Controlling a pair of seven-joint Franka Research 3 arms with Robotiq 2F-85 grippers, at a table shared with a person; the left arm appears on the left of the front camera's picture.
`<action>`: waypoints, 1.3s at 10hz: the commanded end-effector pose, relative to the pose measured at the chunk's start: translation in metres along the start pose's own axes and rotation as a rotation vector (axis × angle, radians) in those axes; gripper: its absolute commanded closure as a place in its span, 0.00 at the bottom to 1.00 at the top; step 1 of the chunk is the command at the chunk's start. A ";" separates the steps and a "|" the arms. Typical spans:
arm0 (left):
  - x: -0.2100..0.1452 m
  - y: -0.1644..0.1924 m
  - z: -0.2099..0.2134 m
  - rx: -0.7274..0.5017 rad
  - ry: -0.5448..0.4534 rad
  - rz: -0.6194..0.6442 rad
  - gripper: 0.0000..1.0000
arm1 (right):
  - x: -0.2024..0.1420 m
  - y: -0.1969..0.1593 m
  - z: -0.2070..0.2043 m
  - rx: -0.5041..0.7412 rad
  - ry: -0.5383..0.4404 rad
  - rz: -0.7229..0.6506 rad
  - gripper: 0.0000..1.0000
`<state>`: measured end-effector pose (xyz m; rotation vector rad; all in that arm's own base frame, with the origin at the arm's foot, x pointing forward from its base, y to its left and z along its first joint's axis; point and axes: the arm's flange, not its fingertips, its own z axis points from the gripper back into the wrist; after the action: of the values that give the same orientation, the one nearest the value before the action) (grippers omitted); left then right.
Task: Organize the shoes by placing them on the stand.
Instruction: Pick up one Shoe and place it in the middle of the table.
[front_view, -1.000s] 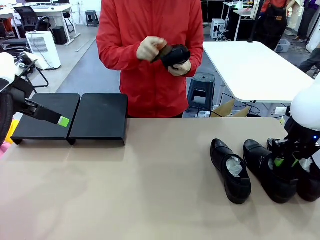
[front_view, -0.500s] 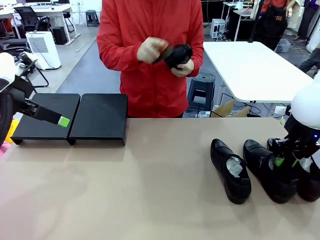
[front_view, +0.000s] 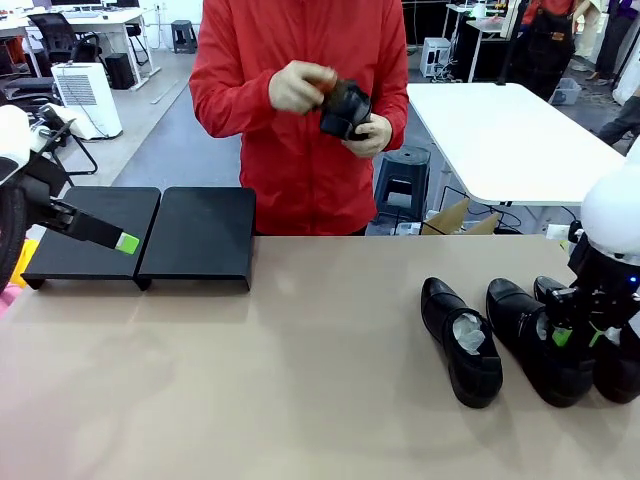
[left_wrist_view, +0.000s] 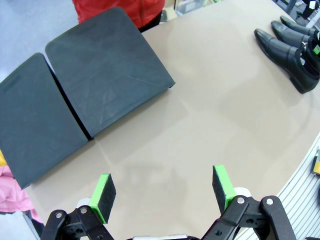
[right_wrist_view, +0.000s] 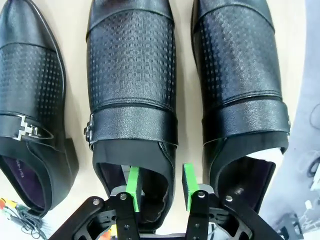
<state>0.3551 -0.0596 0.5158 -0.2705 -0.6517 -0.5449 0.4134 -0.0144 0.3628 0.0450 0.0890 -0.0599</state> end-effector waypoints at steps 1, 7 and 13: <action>0.000 0.001 0.000 -0.007 -0.002 0.002 0.00 | 0.005 -0.002 -0.007 -0.013 0.022 -0.016 0.55; 0.000 0.001 0.000 -0.007 -0.002 0.002 0.00 | 0.007 -0.010 -0.015 0.026 0.041 0.036 0.99; 0.000 0.001 0.000 -0.007 -0.002 0.002 0.00 | 0.007 -0.006 -0.004 0.114 0.050 0.047 1.00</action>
<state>0.3551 -0.0596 0.5158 -0.2706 -0.6517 -0.5449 0.4202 -0.0242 0.3458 0.1057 0.1576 -0.0275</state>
